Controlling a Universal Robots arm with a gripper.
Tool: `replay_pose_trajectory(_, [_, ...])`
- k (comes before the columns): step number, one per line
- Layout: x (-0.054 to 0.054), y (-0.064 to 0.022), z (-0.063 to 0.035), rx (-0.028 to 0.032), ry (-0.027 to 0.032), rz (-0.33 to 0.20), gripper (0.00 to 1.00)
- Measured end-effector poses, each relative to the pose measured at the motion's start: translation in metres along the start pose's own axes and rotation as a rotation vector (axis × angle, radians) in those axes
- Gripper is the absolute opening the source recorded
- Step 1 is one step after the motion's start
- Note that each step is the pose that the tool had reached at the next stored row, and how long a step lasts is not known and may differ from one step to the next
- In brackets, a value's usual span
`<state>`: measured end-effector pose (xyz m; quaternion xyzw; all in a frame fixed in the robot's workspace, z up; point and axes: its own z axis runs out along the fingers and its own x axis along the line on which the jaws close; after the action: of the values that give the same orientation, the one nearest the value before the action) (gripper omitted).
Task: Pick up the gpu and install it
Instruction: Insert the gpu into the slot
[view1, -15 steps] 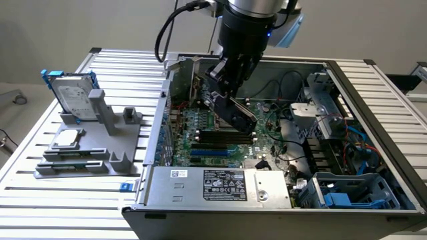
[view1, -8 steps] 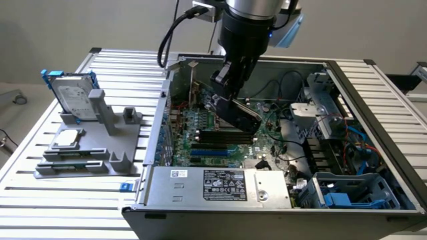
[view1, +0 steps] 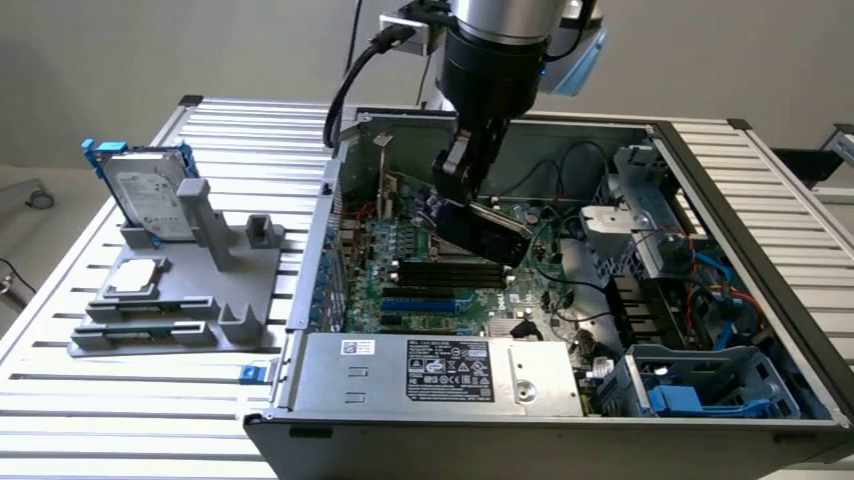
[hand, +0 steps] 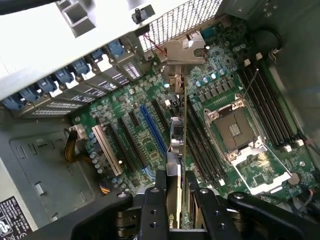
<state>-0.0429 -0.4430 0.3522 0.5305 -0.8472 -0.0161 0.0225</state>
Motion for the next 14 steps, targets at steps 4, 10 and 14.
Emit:
replay_pose_trajectory(4, [0.0, -0.0002, 0.004, 0.0046, 0.0023, -0.072, 0.26])
replay_pose_trajectory(10, [0.0, -0.0005, 0.0109, 0.0079, 0.0048, -0.182, 0.26])
replay_pose_trajectory(14, [0.0, -0.0008, 0.0154, 0.0099, 0.0063, -0.255, 0.26])
